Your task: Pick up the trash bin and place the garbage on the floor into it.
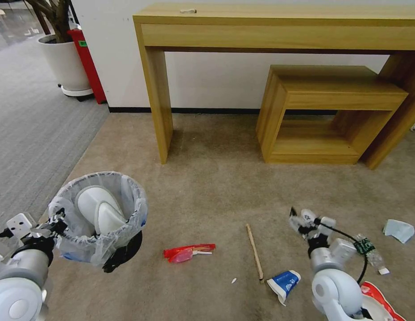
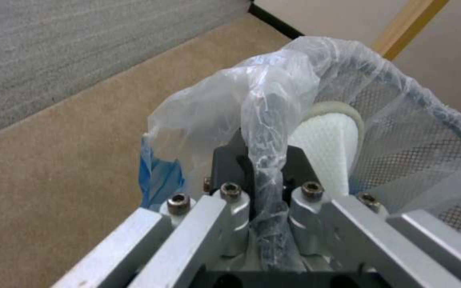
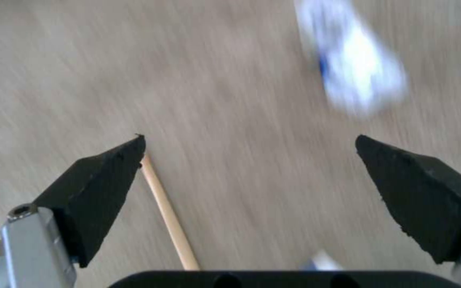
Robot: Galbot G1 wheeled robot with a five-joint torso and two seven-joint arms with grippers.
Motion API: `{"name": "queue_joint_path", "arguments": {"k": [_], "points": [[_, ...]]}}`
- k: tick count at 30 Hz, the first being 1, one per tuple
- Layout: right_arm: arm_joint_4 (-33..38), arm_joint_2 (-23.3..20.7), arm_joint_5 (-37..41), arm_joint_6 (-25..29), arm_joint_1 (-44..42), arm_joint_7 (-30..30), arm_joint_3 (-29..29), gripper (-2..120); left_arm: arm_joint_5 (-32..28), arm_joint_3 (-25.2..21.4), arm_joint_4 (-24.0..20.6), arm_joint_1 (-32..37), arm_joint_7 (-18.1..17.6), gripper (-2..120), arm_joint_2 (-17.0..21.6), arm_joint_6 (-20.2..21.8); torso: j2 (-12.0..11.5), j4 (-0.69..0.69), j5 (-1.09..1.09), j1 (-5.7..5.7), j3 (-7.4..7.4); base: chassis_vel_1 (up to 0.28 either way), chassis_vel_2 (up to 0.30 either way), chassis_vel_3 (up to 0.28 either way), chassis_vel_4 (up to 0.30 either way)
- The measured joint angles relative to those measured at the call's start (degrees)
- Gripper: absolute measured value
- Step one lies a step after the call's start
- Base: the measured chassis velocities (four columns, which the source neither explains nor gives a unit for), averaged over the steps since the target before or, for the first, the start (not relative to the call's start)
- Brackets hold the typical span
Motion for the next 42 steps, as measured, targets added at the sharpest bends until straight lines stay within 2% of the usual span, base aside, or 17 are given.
{"name": "queue_joint_path", "arguments": {"k": [2, 5, 6, 9, 13, 17, 26, 32, 36, 37, 39, 42], "points": [[-0.1, -1.1, 1.9, -2.0, -0.1, 1.9, -0.8, 100, 0.0, -0.1, 0.1, -0.1, 0.0, 3, 0.1, 0.0, 0.0, 0.0, -0.01, 0.0, 0.0, 0.0, 0.0, 0.0, 0.0], [0.3, -6.0, 5.8, -7.9, -1.0, 5.2, -2.6, 100, 0.0, -0.3, 0.8, -0.5, 0.0, 3, 0.2, 0.0, 0.0, -0.01, -0.01, 0.0, 0.0, 0.0, 0.0, 0.0, 0.0], [0.3, -6.0, 5.8, -7.9, -1.0, 5.2, -2.6, 100, 0.0, -0.3, 0.8, -0.5, 0.0, 3, 0.2, 0.0, 0.0, -0.01, -0.01, 0.0, 0.0, 0.0, 0.0, 0.0, 0.0], [-0.1, -10.0, 6.0, -11.4, -1.7, 5.2, -3.7, 100, 0.3, 0.1, 1.4, -1.0, 0.0, 3, 0.1, 0.0, 0.0, -0.01, -0.01, 0.0, 0.0, 0.0, 0.0, 0.0, 0.0], [-0.5, -12.4, 5.8, -14.6, -2.1, 4.8, -4.9, 100, 0.6, 0.5, 1.8, -1.5, 0.0, 3, 0.1, 0.1, 0.0, -0.01, -0.01, 0.0, 0.0, 0.0, 0.0, 0.0, 0.0], [-1.6, -13.6, 5.5, -15.6, -1.9, 3.4, -6.6, 100, 1.2, 1.2, 2.1, -1.7, 0.0, 3, -0.1, 0.1, 0.0, -0.01, -0.01, 0.0, 0.0, 0.0, 0.0, 0.0, 0.0], [-5.6, -11.8, 3.4, -15.5, -1.4, 0.6, -9.7, 100, 1.7, 1.6, 2.4, -1.8, 0.0, 3, -0.2, 0.1, 0.0, 0.0, -0.01, 0.0, -0.01, 0.0, 0.0, 0.0, 0.0], [-8.1, -10.7, 3.5, -15.2, -1.0, -0.6, -9.5, 99, 2.1, 2.1, 2.5, -1.8, 0.0, 3, -0.8, 0.1, 0.0, -0.01, -0.01, 0.0, 0.0, 0.0, 0.0, 0.0, 0.0], [-9.5, -10.1, 3.6, -14.0, -0.5, -1.3, -9.1, 91, 2.4, 2.4, 2.6, -1.8, 0.0, 3, -1.0, 0.1, 0.0, 0.0, -0.01, 0.0, -0.01, 0.0, 0.0, 0.0, 0.0], [-10.3, -9.8, 3.6, -13.5, -0.3, -1.6, -9.1, 83, 2.5, 2.5, 2.5, -1.7, 0.0, 3, -1.1, 0.0, 0.0, -0.01, -0.01, 0.0, 0.0, 0.0, 0.0, 0.0, 0.0], [-10.9, -9.5, 3.3, -13.1, -0.2, -1.9, -9.1, 79, 2.6, 2.5, 2.4, -1.7, 0.1, 3, -1.1, 0.0, 0.0, 0.0, -0.01, 0.0, 0.0, 0.0, 0.0, 0.0, 0.0], [-12.3, -8.7, 2.0, -11.6, 0.1, -3.1, -9.2, 62, 2.7, 2.6, 2.0, -1.4, 0.1, 3, -1.2, 0.0, 0.0, 0.0, -0.01, 0.0, -0.01, 0.0, 0.0, 0.0, 0.0]]}}
